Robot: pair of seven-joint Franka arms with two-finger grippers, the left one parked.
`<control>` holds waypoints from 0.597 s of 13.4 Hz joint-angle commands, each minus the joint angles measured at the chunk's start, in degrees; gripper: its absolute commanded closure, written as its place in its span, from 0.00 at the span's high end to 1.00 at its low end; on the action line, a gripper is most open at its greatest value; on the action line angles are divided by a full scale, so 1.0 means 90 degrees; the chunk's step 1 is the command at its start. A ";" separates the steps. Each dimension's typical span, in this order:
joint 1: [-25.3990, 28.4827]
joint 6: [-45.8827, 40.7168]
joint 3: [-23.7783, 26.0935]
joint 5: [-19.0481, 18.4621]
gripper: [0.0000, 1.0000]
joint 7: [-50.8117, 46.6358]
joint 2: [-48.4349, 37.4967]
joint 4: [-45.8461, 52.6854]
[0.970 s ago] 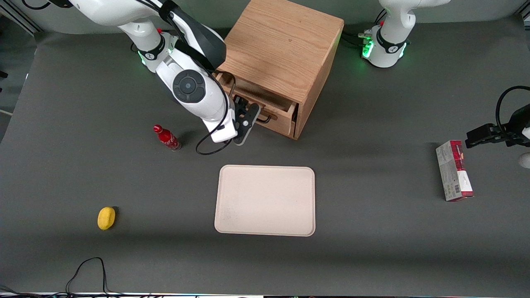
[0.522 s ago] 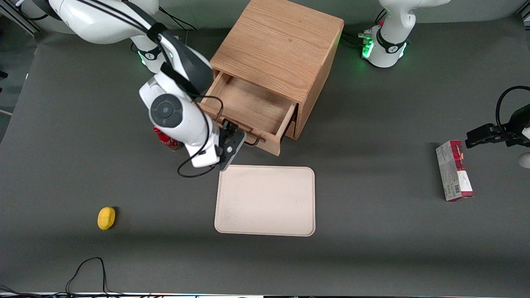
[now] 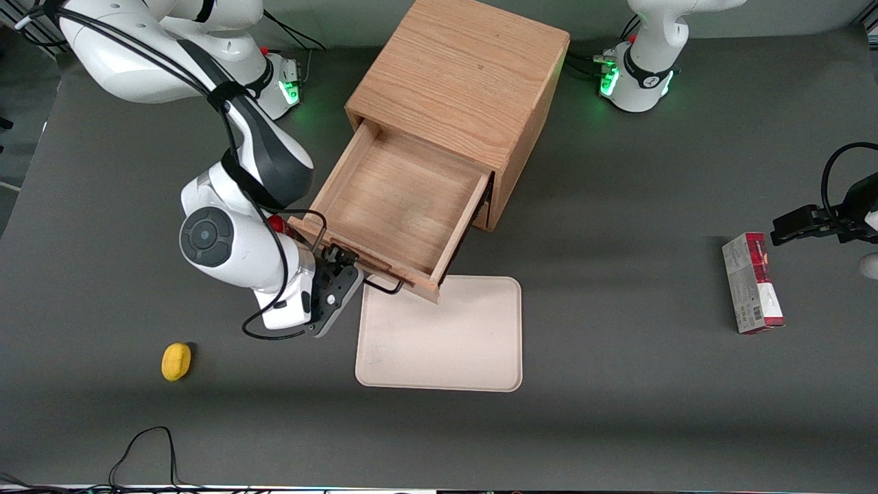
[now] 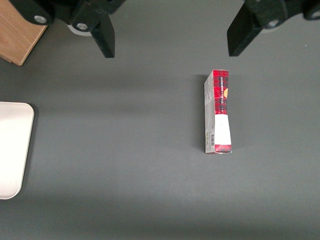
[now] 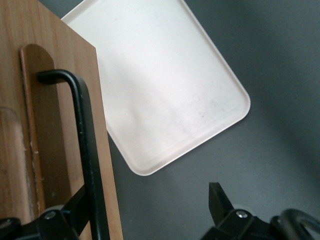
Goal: Open upper drawer
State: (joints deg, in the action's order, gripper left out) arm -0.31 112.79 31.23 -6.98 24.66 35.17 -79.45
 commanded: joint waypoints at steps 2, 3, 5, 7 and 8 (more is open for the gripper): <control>0.0054 -0.0120 0.0026 -0.0345 1.00 0.0034 0.0048 0.0380; 0.0054 -0.0159 -0.0042 -0.0666 1.00 0.0034 -0.0079 0.0429; 0.0054 -0.0373 -0.0072 -0.0738 1.00 -0.0024 -0.0187 0.0779; -0.0043 -0.0638 -0.0101 -0.0660 1.00 -0.0481 -0.0546 0.0821; -0.0073 -0.0677 -0.0111 -0.0515 1.00 -0.1016 -0.0684 0.0820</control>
State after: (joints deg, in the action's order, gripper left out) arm -0.80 108.67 30.79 -12.00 22.06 32.36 -72.27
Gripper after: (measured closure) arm 0.000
